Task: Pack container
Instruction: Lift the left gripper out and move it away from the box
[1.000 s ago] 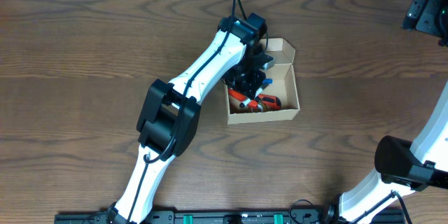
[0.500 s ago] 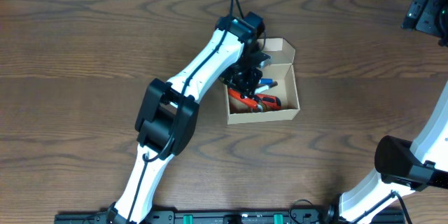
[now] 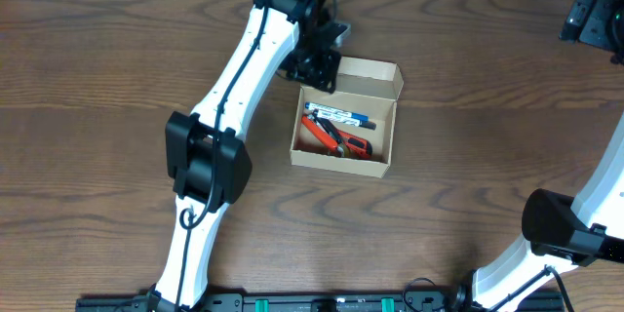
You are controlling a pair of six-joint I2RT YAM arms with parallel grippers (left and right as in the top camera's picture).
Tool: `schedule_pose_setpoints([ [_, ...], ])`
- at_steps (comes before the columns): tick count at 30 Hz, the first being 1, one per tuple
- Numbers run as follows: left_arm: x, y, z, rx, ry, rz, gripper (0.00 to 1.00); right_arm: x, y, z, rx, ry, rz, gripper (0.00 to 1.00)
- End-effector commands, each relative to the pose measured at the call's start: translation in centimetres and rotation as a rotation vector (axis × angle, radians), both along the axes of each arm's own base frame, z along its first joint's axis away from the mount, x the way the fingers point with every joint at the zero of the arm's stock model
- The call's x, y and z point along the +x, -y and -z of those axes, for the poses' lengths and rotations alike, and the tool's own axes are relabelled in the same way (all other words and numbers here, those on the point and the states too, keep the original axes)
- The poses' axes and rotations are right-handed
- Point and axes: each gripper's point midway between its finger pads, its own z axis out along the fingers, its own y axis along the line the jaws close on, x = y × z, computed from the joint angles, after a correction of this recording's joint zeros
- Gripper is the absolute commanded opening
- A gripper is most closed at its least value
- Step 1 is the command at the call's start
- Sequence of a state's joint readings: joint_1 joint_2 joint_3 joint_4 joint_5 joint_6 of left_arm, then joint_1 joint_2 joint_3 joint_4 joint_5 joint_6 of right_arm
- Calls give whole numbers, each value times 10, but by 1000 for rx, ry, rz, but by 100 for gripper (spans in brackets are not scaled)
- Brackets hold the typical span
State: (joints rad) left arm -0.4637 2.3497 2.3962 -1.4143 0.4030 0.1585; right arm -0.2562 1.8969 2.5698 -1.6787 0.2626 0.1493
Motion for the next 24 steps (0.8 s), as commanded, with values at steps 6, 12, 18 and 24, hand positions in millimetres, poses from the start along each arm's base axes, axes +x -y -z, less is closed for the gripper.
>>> schedule_pose_setpoints([
  [6, 5, 12, -45, -49, 108, -9, 36, -1, 3, -1, -4, 4, 19, 99],
  [12, 41, -39, -80, 18, 225, -222, 37, -1, 3, -1, -4, 4, 19, 99],
  [18, 53, -128, -92, 188, 238, -475, 37, -1, 3, -1, -4, 4, 19, 99],
  [24, 42, -197, -79, 366, 161, -571, 34, -1, 3, -1, -4, 4, 19, 99],
])
